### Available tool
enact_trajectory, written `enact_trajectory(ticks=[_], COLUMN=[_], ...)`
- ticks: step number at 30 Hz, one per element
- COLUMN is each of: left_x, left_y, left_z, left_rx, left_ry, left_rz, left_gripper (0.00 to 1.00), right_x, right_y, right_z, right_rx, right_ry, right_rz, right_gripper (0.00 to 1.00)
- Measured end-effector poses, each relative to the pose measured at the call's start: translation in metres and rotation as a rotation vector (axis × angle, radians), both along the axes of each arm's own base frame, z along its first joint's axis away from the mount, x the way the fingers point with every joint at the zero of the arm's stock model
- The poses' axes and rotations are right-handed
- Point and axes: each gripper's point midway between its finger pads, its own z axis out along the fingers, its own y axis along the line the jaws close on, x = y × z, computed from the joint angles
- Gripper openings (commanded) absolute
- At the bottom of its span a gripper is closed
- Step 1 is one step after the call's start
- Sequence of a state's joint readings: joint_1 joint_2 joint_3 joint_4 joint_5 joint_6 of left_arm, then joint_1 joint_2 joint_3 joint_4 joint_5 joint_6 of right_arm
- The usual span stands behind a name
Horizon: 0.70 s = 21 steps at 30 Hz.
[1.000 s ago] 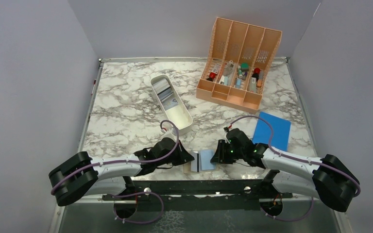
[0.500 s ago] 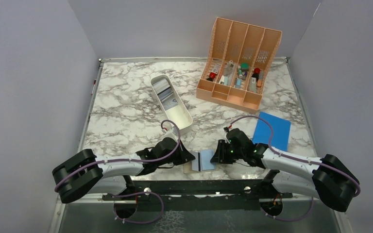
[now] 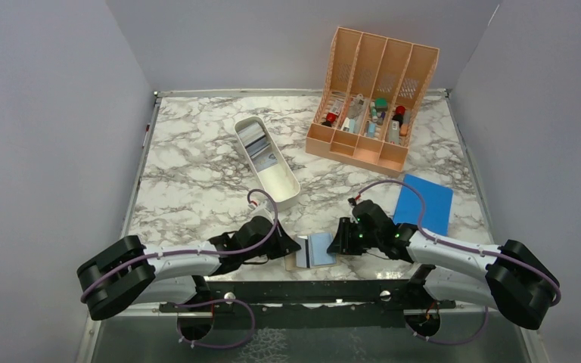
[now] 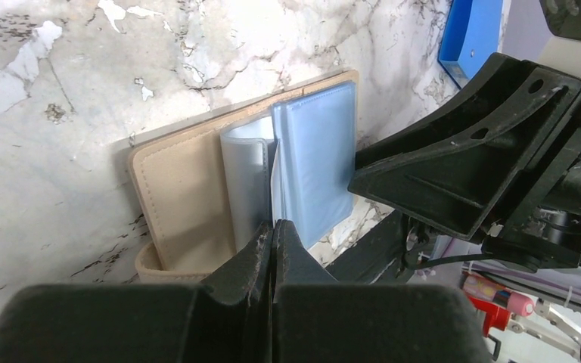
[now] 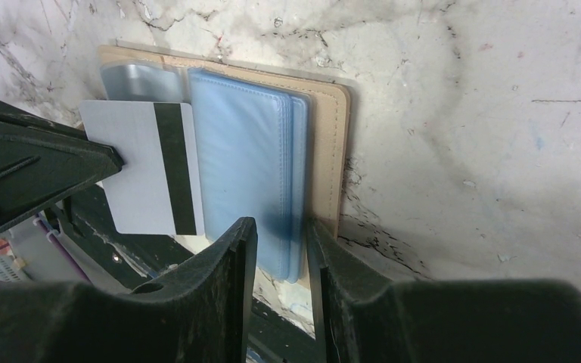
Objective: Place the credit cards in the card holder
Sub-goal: Insert the credit card into the card holder.
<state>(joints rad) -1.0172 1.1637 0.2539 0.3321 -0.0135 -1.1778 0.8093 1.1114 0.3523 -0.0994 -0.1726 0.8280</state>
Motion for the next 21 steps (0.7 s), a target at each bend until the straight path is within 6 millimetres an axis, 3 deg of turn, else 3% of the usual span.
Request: enact_trajectory(ticks=[21], left_x=[0.0052], left_y=[-0.0084], left_z=[0.0026], left_rx=[-0.029], left_ry=[-0.025], left_rz=[0.003], left_gripper=[0.0], right_x=[0.0005], right_y=[0.0], right_z=[0.0004], right_rx=[-0.001], right_ry=[-0.008], right_rz=[0.007], right_gripper=[0.39])
